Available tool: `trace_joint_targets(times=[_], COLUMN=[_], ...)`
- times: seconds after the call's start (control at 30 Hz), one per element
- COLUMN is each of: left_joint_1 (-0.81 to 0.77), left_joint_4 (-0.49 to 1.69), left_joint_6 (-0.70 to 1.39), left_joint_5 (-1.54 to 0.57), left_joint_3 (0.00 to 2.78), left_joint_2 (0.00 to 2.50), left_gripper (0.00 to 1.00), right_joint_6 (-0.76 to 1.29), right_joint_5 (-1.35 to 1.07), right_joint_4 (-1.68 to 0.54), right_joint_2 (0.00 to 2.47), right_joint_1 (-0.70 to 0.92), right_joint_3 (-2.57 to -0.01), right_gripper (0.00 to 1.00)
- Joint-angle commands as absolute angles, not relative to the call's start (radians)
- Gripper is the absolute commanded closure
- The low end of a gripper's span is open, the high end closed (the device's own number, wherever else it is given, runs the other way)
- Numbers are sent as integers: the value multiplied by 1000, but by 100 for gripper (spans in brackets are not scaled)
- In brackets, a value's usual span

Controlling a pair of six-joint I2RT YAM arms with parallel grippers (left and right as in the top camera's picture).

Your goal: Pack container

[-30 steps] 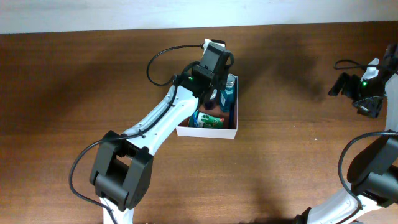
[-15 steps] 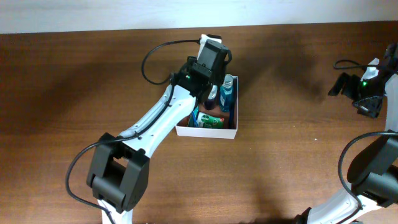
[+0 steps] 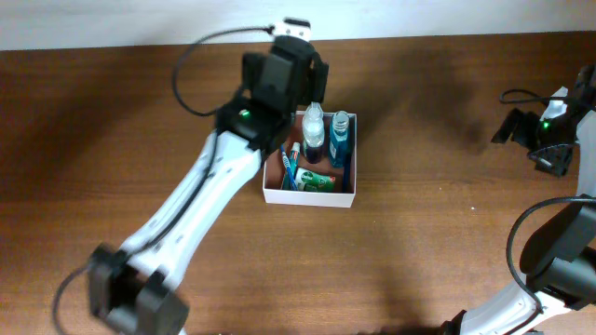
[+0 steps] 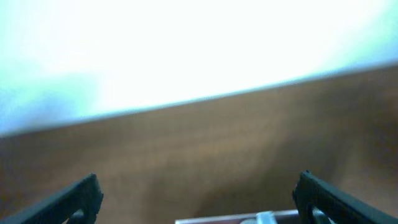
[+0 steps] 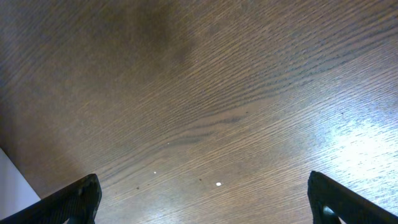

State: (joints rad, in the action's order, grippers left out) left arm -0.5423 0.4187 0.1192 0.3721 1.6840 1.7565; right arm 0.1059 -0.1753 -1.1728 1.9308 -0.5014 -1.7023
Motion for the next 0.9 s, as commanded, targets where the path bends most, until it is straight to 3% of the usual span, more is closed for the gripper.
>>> trace_joint_targets(times=[0.0,0.3,0.6,0.73,0.87], left_joint_1=[-556,-562,-525,-448,-312], left_joint_4=[465,786,1343,1337,1114], left_joint_6=[81,79,429,435,322], left_joint_5=[379,435,634,625,480], left_joint_3=[1716,1716,1716,1682,1509], left_joint_2=[1623,1491,1386,1307,1145], left_gripper=[1,1,1,1,1], right_joint_6=[113,113,113,113,113], right_joint_5=[-173,-173,-173,-173,-173], right_joint_4=[-1170,-1170,-1170,-1170,-1170], right_joint_2=[1925,1925,1925,1925,1925], right_joint_1=[-497,-497,-497,-497,-497], right_joint_3=[-1699,-1699,-1699,-1699,-1699], right_gripper=[1,1,1,1,1])
